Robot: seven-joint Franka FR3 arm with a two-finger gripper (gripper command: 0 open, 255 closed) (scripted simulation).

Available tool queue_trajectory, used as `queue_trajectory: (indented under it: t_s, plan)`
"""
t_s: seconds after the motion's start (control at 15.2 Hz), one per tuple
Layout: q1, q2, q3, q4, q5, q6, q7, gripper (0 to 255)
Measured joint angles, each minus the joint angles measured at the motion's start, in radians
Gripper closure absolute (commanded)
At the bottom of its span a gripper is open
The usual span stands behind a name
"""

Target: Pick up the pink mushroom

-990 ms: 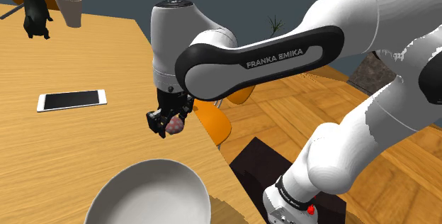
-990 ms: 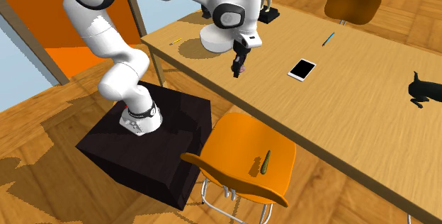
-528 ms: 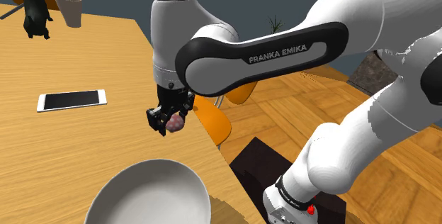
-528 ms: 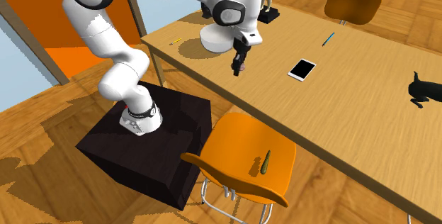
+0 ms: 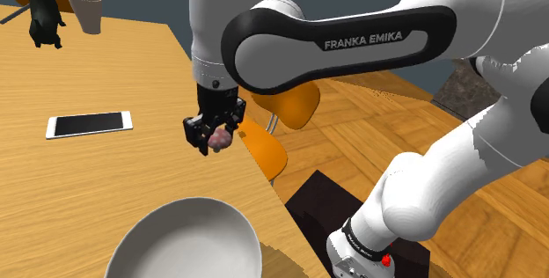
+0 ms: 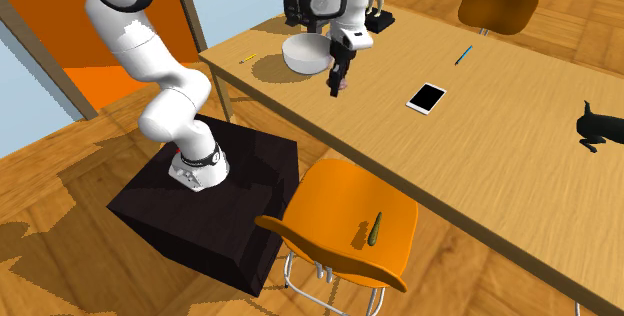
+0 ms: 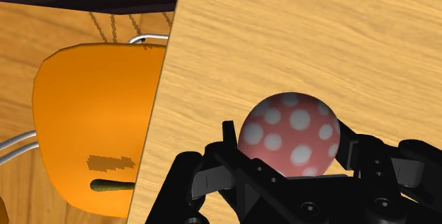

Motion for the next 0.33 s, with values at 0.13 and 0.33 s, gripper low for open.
queue_trajectory:
  t_s: [0.13,0.33]
  plan:
    - [0.000,-0.006,-0.002,0.022,0.002,-0.027,-0.002,255]
    - [0.000,-0.010,-0.004,0.053,0.003,-0.062,-0.004,255]
